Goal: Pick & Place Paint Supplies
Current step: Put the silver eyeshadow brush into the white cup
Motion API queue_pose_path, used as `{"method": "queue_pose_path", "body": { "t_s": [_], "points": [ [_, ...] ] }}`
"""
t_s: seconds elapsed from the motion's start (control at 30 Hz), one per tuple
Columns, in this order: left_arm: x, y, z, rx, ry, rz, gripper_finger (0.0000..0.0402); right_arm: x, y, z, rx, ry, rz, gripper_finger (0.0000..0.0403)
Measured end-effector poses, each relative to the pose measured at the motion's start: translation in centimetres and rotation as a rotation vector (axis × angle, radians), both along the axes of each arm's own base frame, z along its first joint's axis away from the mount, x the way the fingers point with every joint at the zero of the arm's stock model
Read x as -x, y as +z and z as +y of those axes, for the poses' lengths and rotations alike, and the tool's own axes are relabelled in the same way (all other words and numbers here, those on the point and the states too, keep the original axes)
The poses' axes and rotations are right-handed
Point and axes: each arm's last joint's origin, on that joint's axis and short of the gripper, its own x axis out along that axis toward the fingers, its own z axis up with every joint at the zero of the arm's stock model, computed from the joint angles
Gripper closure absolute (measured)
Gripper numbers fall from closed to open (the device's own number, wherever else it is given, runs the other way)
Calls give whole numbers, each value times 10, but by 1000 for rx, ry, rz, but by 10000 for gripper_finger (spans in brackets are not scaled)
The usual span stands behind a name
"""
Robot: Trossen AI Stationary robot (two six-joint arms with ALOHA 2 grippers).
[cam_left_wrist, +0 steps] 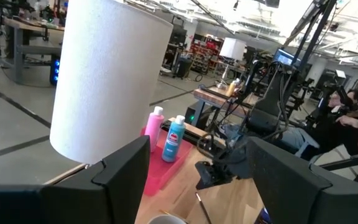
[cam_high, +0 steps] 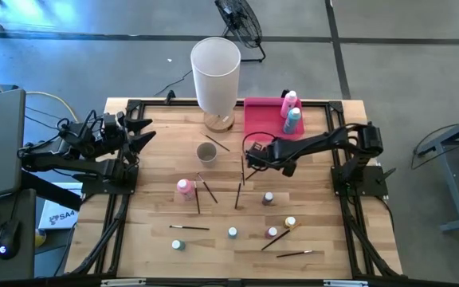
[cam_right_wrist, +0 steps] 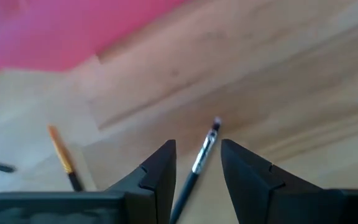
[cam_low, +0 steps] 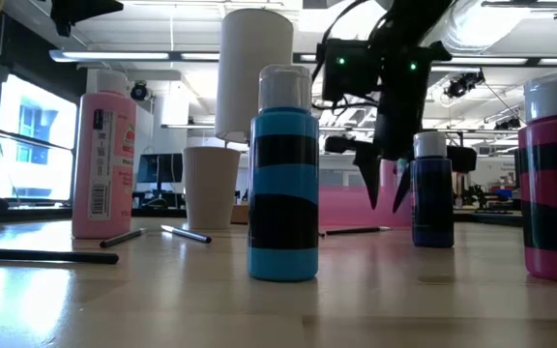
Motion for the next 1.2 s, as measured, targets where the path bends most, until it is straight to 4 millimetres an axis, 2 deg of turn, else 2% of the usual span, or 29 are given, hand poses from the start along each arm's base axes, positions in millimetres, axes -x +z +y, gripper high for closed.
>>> {"method": "queue_pose_path", "body": {
  "t_s": [0.13,0.5,0.6,0.77,1.2],
  "points": [
    [0,-1,0,0,2,8,140,-7,-6,7,-30,21,-33,282],
    [0,-1,0,1,18,10,140,-26,0,27,-42,139,-220,286],
    [0,-1,0,1,18,14,140,-33,-6,29,-62,172,-255,311],
    [0,-1,0,1,18,14,140,-37,-9,28,-57,195,-269,388],
    [0,-4,0,-1,19,41,140,-30,-12,32,-132,250,-191,400]
  ]
}}
